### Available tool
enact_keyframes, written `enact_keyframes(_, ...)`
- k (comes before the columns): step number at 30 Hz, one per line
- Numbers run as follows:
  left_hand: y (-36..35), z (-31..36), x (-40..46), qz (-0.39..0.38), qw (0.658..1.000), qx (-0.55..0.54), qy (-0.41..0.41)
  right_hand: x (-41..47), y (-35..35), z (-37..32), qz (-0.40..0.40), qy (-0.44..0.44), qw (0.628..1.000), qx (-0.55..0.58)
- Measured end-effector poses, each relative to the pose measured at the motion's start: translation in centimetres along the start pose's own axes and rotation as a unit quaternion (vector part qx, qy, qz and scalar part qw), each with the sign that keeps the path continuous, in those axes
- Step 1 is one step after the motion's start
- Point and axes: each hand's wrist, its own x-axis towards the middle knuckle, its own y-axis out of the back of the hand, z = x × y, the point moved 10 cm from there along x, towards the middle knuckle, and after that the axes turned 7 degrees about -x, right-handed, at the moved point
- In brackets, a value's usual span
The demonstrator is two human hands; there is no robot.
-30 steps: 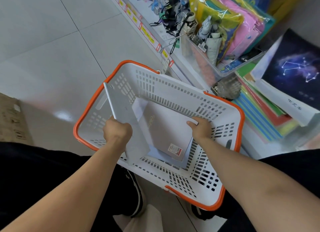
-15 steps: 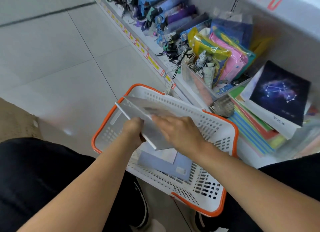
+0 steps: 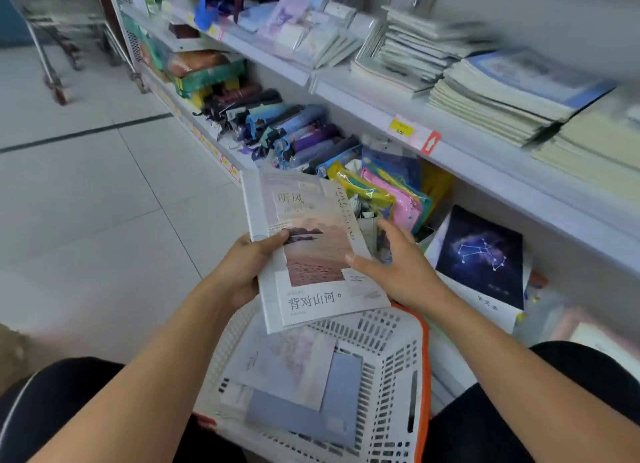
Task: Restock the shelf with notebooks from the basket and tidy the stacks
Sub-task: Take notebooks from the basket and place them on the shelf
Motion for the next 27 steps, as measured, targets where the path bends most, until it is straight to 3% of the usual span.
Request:
enact_keyframes(1,-1.0,1.7,0.0,-0.016,1.0,0.001,-0.007,0.7,0.8,0.5,-0.032,-0.045,0.995,0.086)
enact_keyframes(3,-3.4,5.4,0.0,-0.046,0.999,0.0,-0.02,1.0,1.8,0.0,-0.099,-0.087,0.949,0.288)
enact_keyframes(5,-6.2,9.1,0.2,-0.072,0.997,0.002,-0.036,0.5,4.3,-1.9,-0.099,-0.085,0.906,0.402)
enact_keyframes(7,-9.4,12.6,0.6,-0.091,0.994,0.022,-0.052,0.3,8.0,-3.5,-0.057,-0.044,0.893,0.444)
enact_keyframes(12,-18.9,19.8,1.9,-0.111,0.978,0.111,-0.134,-0.8,18.3,-3.6,0.125,-0.015,0.864,0.487)
enact_keyframes(17,-26.0,19.5,4.1,-0.148,0.963,0.19,-0.117,-1.2,26.6,-1.0,0.254,-0.065,0.825,0.5)
enact_keyframes(20,-29.2,18.9,5.8,-0.128,0.979,0.107,-0.116,0.0,29.8,0.0,0.267,-0.119,0.822,0.488)
enact_keyframes(27,-32.8,17.0,10.5,-0.084,0.989,0.037,-0.115,4.8,31.5,2.9,0.204,-0.19,0.885,0.374)
